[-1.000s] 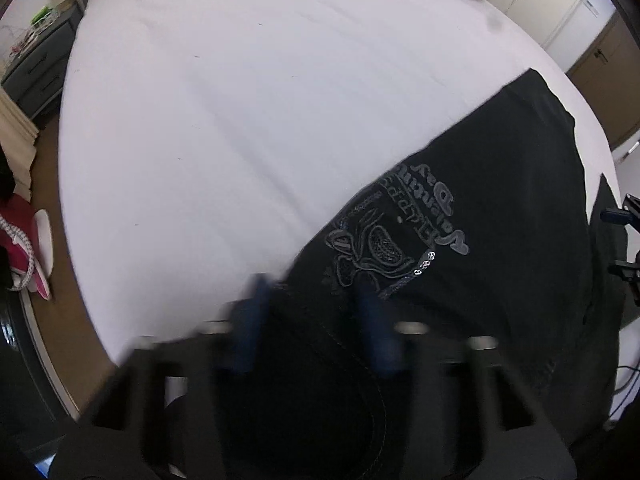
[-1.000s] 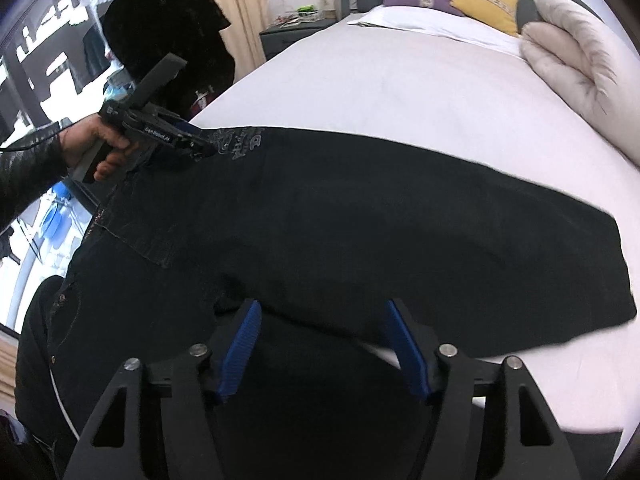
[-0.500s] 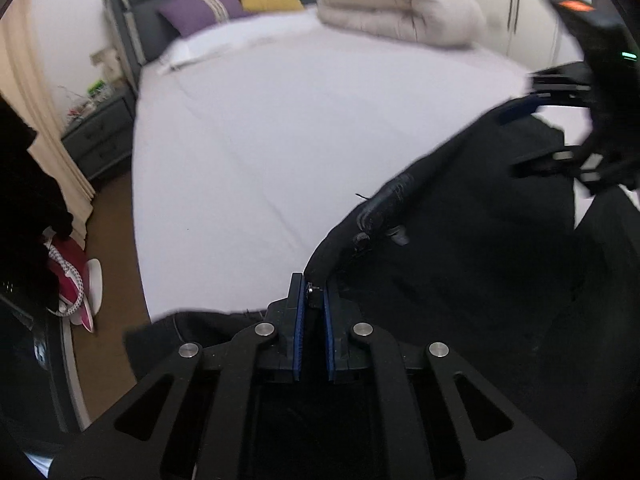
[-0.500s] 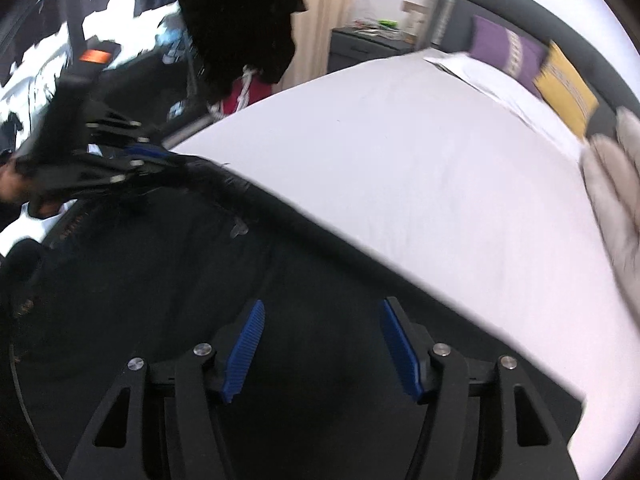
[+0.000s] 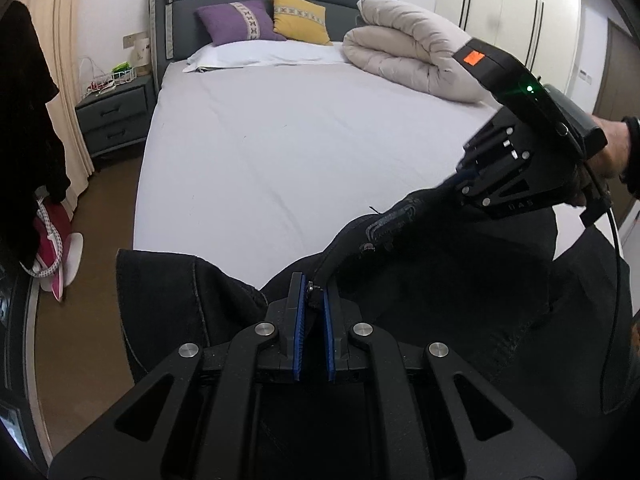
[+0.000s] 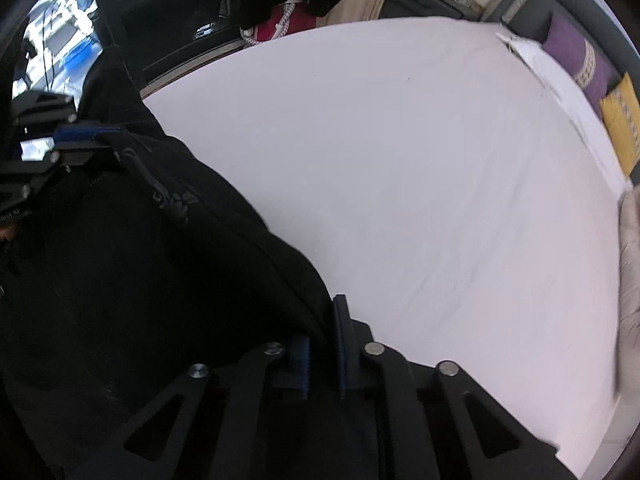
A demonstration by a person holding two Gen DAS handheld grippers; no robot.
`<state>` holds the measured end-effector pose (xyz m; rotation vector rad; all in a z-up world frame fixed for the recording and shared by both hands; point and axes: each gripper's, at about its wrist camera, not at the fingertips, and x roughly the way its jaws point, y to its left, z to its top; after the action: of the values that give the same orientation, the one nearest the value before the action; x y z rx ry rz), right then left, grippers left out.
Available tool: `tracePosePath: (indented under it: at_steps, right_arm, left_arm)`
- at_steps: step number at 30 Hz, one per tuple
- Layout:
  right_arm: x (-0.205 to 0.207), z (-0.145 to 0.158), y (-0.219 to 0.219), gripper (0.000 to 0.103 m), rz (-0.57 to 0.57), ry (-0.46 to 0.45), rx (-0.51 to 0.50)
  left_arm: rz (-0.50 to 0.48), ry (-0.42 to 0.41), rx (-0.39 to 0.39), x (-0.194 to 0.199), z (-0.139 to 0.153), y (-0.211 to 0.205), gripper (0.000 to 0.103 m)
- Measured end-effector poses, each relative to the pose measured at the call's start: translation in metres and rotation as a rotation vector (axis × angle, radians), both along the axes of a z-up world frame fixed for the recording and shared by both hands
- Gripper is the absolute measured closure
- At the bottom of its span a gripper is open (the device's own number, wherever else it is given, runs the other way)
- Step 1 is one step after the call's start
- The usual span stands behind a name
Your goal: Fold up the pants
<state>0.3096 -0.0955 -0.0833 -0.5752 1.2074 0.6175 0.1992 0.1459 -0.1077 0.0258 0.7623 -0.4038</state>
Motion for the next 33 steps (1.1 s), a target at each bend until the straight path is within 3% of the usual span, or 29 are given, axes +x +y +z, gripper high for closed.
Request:
tracePosePath:
  at_steps: [9, 15, 18, 22, 26, 29, 33]
  right_arm:
    - [-0.024, 0.024, -0.006, 0.098, -0.128, 0.096, 0.276]
    - [-0.064, 0.028, 0.011, 0.098, -0.044, 0.098, 0.284]
    - [-0.093, 0.03, 0.024, 0.098, 0.025, 0.046, 0.216]
    - [-0.164, 0.028, 0.035, 0.098, 0.196, -0.079, -0.015]
    - [-0.238, 0.001, 0.053, 0.098, 0.382, -0.205, -0.264]
    - [-0.275, -0.014, 0.061, 0.098, 0.439, -0.231, -0.334]
    - [-0.312, -0.013, 0.056, 0.099, 0.454, -0.262, -0.355]
  left_arm:
    - [0.02, -0.021, -0.045, -0.004, 0.027, 0.02, 0.096]
    - [0.008, -0.03, -0.015, -0.04, 0.048, 0.019, 0.096]
    - [-0.032, -0.034, 0.013, -0.07, 0.06, 0.012, 0.096]
    - [-0.156, -0.027, 0.111, -0.123, 0.06, -0.008, 0.096]
    - [-0.293, 0.003, 0.212, -0.177, 0.048, -0.032, 0.096]
    - [-0.38, 0.023, 0.306, -0.22, 0.033, -0.048, 0.096]
    - [-0.415, 0.044, 0.311, -0.259, 0.027, -0.052, 0.096]
